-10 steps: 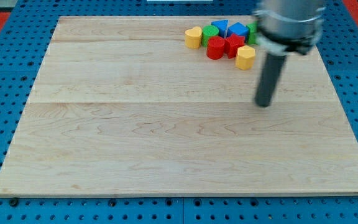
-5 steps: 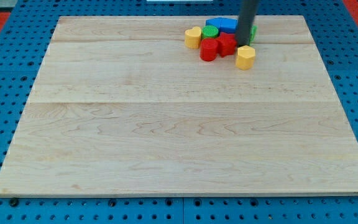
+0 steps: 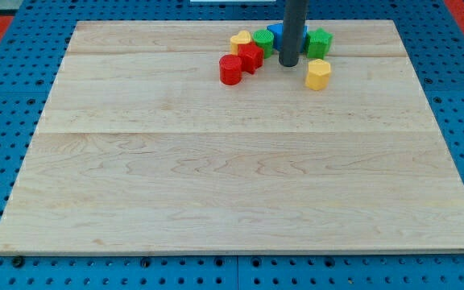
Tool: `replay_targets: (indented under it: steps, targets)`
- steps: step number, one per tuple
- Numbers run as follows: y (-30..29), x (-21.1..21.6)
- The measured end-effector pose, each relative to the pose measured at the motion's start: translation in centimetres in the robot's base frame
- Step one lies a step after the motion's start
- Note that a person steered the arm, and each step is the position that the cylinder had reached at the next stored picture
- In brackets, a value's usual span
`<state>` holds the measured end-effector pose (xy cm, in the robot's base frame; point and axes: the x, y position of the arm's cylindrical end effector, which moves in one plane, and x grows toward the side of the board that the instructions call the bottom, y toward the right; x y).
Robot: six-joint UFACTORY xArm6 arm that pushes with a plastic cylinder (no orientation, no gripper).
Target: Move the red blocks away from the group of blocks
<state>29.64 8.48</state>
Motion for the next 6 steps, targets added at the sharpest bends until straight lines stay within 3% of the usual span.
replay_targets:
  steps: [3, 5, 6]
  targets:
    - [-4.5, 0.0]
    - [-10.7, -1.1]
    - [-8.3, -1.1]
